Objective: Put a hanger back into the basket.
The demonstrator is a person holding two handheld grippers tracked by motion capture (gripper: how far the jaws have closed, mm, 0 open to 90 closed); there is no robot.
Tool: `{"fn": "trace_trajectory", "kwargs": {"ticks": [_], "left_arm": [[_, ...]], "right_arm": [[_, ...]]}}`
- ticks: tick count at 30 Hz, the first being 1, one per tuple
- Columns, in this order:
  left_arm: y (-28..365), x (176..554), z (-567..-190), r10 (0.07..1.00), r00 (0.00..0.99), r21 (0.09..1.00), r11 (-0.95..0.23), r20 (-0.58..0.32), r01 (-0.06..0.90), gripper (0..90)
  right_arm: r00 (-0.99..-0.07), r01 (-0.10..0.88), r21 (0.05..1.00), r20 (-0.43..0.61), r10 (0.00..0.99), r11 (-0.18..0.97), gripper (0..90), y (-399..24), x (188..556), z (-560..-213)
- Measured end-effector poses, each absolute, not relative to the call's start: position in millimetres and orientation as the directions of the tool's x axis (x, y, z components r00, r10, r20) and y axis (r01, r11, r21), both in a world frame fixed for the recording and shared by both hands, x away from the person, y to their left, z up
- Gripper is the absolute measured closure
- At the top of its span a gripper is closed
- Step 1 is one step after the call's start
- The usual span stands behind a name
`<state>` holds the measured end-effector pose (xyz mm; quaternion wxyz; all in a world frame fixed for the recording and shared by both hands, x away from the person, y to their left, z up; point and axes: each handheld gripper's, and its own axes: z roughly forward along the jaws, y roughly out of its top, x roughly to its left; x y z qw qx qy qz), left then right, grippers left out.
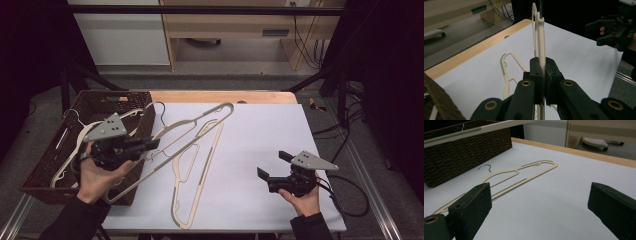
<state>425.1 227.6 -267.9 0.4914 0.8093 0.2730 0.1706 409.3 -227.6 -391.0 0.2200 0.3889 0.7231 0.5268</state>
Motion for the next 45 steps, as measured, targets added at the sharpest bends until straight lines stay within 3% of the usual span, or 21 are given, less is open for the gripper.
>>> {"fn": "trace_trajectory", "kwargs": {"ticks": [22,45], "left_arm": [[320.8,479.7,-258.5,0.724,0.689,0.900,-0.311,0.017,0.305,86.3],[417.9,497.3,-295.6,0.812,0.583,0.871,-0.284,-0.003,0.401,86.2]], "right_arm": [[-0.584,0.340,0.931,0.098,0.806,0.133,4.2,-233.6,410.9,-391.8],[-0.588,0.346,0.926,0.091,0.803,0.149,4.1,-232.6,412.3,-393.6]]}}
